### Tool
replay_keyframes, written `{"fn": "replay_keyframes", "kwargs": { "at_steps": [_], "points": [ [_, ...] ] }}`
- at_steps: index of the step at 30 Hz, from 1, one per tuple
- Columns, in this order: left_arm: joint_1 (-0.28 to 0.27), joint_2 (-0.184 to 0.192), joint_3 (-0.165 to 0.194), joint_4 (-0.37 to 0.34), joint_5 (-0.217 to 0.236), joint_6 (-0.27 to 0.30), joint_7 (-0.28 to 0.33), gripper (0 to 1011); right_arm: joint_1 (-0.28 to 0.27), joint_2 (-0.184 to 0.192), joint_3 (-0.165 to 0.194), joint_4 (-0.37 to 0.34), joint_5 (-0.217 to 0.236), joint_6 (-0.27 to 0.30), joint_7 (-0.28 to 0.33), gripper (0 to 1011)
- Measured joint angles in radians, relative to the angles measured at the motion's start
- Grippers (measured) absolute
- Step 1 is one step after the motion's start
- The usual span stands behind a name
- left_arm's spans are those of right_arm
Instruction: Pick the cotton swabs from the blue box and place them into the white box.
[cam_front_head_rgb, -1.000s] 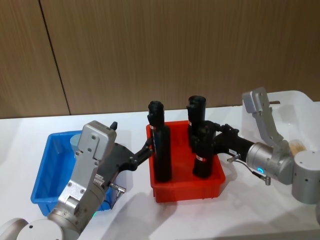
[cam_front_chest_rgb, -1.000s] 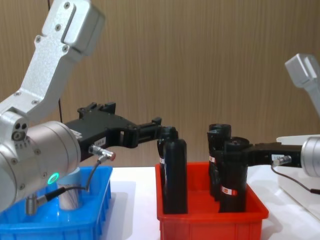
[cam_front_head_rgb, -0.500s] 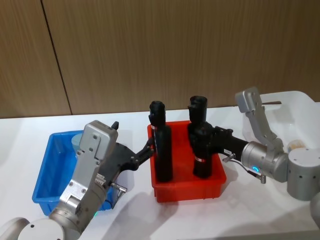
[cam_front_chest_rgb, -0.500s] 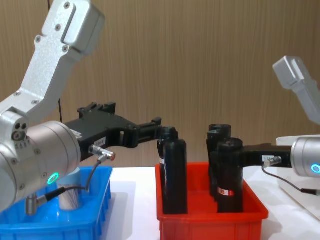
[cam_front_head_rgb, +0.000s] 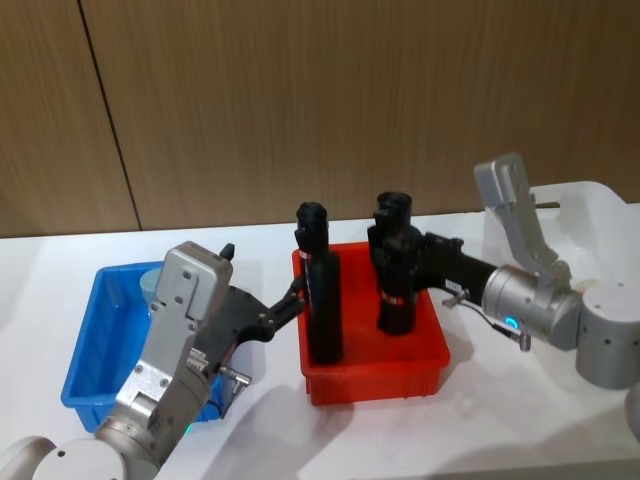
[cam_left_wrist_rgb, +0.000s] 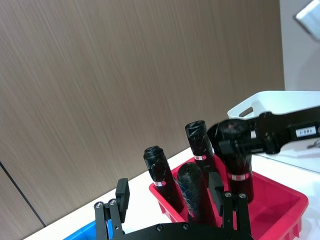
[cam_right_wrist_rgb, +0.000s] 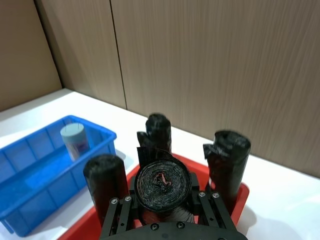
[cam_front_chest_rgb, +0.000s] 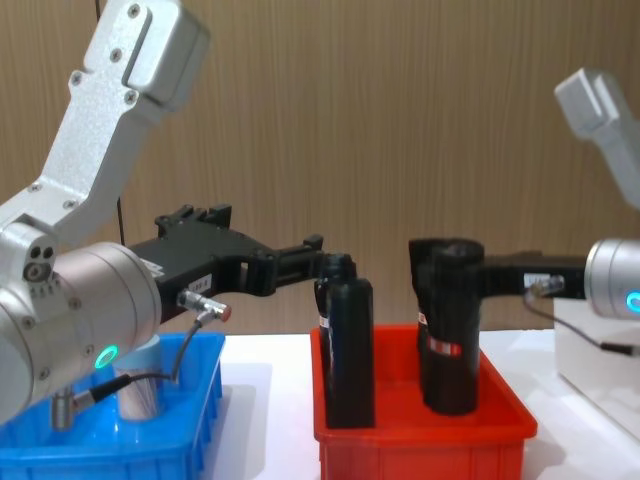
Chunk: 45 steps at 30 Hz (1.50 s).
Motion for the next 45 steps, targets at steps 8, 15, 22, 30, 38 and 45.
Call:
{"fn": "replay_keyframes", "kwargs": {
  "at_steps": [8, 15, 22, 30, 38, 45],
  "points": [
    [0.0, 0.0, 0.0, 0.0, 0.0, 0.0, 0.0, 1004, -0.028, 0.023, 0.017, -0.107, 0.018, 0.014, -0.019, 543],
    [0.0, 0.0, 0.0, 0.0, 0.0, 0.0, 0.0, 1004, -0.056, 0.053, 0.042, -0.208, 0.033, 0.028, -0.055, 543],
    [0.0, 0.0, 0.0, 0.0, 0.0, 0.0, 0.0, 1004, -0.078, 0.084, 0.071, -0.284, 0.041, 0.04, -0.102, 543],
    [0.0, 0.0, 0.0, 0.0, 0.0, 0.0, 0.0, 1004, -0.099, 0.12, 0.108, -0.35, 0.042, 0.057, -0.177, 543],
    [0.0, 0.0, 0.0, 0.0, 0.0, 0.0, 0.0, 1004, -0.11, 0.149, 0.14, -0.382, 0.034, 0.076, -0.253, 543],
    [0.0, 0.0, 0.0, 0.0, 0.0, 0.0, 0.0, 1004, -0.117, 0.173, 0.169, -0.383, 0.023, 0.106, -0.328, 543]
  ]
}}
